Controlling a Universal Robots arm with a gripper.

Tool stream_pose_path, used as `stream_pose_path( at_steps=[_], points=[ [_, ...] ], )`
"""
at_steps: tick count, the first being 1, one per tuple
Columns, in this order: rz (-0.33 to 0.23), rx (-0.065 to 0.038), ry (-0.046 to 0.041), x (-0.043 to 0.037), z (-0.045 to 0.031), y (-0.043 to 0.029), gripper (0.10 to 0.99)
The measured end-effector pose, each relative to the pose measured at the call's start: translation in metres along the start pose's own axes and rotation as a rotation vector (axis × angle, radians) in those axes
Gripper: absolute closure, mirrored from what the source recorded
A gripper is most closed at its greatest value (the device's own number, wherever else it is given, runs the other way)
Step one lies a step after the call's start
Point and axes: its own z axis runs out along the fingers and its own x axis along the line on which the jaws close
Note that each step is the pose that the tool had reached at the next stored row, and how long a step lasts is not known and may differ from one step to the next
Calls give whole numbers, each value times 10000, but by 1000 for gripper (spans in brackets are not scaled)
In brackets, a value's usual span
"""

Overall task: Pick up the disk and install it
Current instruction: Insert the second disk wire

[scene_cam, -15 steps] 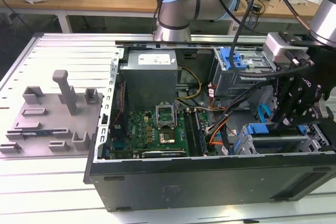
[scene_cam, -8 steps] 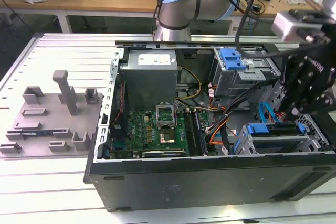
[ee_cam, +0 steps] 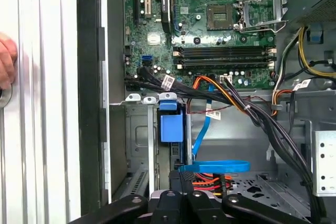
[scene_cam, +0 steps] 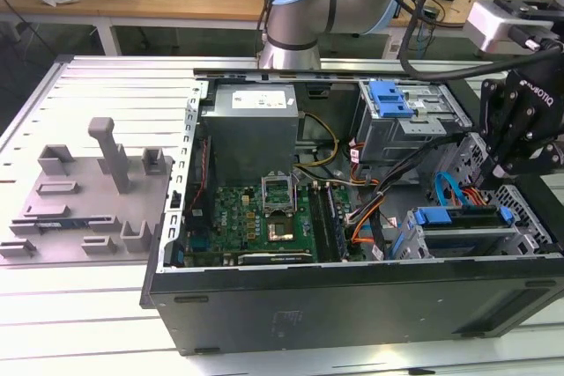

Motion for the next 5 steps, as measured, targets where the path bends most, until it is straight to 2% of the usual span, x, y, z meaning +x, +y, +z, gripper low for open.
stream_pose_path(
  at_steps=[5],
  points=[
    [0, 0, 22, 0, 0, 0, 980]
  ],
)
